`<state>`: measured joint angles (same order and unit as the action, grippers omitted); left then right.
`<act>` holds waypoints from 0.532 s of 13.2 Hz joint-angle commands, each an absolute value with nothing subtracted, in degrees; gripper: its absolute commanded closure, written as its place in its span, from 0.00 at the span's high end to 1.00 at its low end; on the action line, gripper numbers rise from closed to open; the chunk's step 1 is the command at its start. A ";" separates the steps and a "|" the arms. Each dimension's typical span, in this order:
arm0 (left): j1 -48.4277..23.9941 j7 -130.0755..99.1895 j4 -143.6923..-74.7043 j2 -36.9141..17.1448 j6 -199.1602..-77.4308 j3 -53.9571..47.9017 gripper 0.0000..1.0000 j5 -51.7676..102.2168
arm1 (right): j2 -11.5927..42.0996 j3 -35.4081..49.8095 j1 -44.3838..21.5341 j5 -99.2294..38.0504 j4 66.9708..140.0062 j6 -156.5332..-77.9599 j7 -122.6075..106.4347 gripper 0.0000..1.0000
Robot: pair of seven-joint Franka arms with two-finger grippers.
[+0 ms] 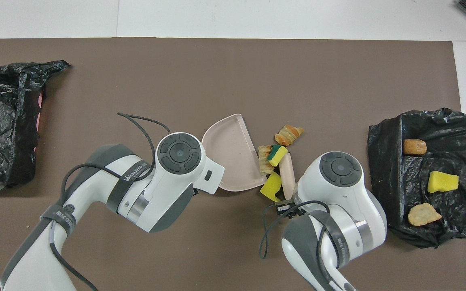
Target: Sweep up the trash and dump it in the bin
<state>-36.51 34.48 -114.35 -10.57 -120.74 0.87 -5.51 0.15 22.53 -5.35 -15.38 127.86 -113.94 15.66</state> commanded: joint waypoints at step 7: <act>-36.21 37.88 -117.69 -9.67 -129.11 1.49 0.00 -6.50 | 1.93 21.62 -5.55 -8.57 113.74 -105.21 21.63 0.00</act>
